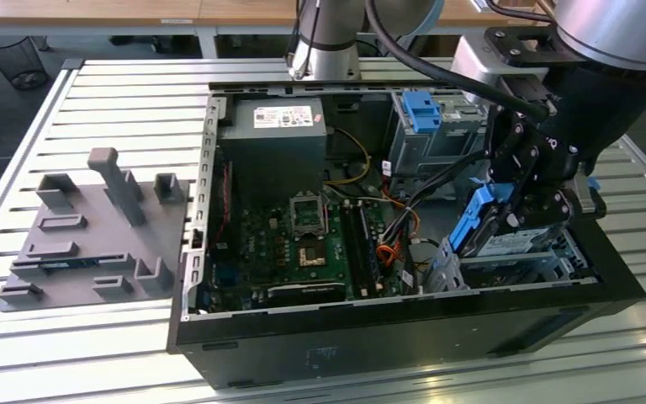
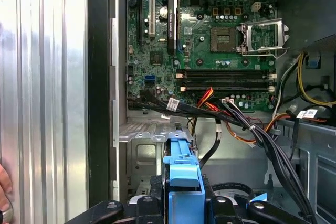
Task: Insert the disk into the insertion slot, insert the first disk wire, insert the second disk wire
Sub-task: 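Insert the disk into the insertion slot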
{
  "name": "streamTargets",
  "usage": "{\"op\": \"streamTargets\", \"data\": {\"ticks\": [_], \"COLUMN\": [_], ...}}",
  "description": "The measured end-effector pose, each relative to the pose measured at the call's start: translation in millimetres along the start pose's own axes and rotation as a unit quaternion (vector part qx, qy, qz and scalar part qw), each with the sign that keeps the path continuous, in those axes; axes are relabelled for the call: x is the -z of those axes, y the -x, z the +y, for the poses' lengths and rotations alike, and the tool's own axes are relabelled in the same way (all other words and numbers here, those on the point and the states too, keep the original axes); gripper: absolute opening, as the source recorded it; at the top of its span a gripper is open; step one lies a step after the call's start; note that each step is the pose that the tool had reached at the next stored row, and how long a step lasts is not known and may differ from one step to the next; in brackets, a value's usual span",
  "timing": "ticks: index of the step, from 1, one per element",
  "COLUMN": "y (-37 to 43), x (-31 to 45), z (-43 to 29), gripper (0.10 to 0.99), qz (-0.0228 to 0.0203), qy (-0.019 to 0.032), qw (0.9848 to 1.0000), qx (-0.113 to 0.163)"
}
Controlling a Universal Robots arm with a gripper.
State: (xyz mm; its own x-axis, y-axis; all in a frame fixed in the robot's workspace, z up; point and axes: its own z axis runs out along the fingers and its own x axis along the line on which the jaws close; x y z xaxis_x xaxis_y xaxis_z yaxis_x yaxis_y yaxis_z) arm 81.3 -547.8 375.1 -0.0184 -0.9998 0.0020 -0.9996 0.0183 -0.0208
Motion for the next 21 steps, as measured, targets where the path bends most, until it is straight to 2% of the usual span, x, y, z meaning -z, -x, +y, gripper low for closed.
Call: {"op": "streamTargets", "data": {"ticks": [21], "y": [0.0], "x": [-11.1], "z": [0.2], "gripper": [0.365], "qz": [0.0000], "qy": [0.0000], "qw": [1.0000], "qx": [0.000]}}
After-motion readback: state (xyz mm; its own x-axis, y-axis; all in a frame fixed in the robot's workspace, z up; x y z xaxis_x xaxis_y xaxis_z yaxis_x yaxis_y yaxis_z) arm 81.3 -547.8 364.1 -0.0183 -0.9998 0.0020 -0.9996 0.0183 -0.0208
